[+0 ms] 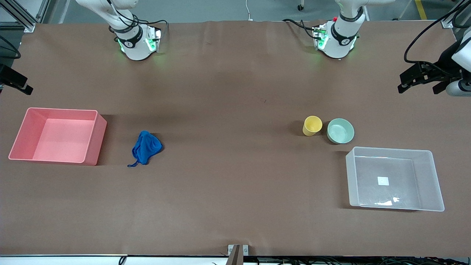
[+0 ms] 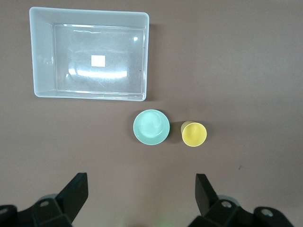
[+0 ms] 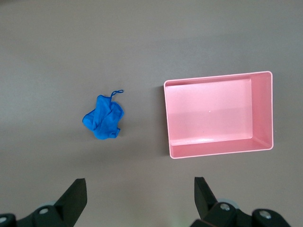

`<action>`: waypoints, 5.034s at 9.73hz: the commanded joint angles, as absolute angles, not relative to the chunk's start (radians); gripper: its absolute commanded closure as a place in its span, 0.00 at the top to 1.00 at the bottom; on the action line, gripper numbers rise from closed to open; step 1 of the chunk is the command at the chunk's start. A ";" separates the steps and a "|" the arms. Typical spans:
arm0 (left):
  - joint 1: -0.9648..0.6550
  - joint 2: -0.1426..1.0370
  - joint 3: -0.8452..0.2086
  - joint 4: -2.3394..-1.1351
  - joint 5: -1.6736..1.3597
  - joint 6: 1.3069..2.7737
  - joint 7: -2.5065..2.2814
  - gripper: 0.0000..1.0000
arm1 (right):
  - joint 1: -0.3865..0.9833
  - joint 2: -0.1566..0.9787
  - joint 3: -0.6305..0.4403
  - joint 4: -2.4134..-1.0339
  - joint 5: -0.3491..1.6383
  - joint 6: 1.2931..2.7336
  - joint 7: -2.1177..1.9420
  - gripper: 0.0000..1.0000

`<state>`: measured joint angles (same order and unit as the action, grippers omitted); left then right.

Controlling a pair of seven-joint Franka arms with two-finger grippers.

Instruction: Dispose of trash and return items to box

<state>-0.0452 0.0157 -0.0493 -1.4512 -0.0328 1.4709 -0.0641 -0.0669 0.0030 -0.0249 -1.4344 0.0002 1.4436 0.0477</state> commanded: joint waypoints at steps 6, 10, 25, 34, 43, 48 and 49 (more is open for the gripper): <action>-0.055 0.023 -0.041 -1.482 -0.032 1.466 -0.086 0.99 | -0.074 0.035 -0.022 -1.431 0.003 1.439 0.032 1.00; -0.054 -0.018 -0.038 -1.712 -0.032 1.592 -0.069 0.98 | -0.020 0.146 0.078 -1.515 0.003 1.543 0.144 1.00; -0.046 0.239 0.003 -2.494 -0.032 2.693 -0.032 0.90 | 0.015 0.372 0.160 -1.920 -0.048 2.119 0.229 0.00; -0.054 0.255 0.029 -2.467 -0.044 2.726 0.005 0.00 | -0.037 0.261 -0.266 -1.763 -0.069 1.847 -0.379 0.02; -0.055 0.209 0.113 -1.843 -0.034 2.051 0.066 0.00 | -0.046 0.265 -0.316 -2.152 -0.006 2.387 -0.482 1.00; -0.051 0.527 0.195 -1.539 -0.089 2.023 0.170 0.00 | -0.032 0.060 -0.126 -1.780 -0.005 1.803 0.060 1.00; -0.048 0.581 0.216 -1.501 -0.113 2.025 0.204 0.00 | -0.034 0.004 -0.082 -1.773 -0.006 1.772 0.118 1.00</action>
<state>-0.0468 0.4848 0.1878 -1.5851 -0.0763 2.0556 0.1603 -0.0239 0.0673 -0.1288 -1.7678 -0.0121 1.8013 0.0315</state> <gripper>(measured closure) 0.960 0.000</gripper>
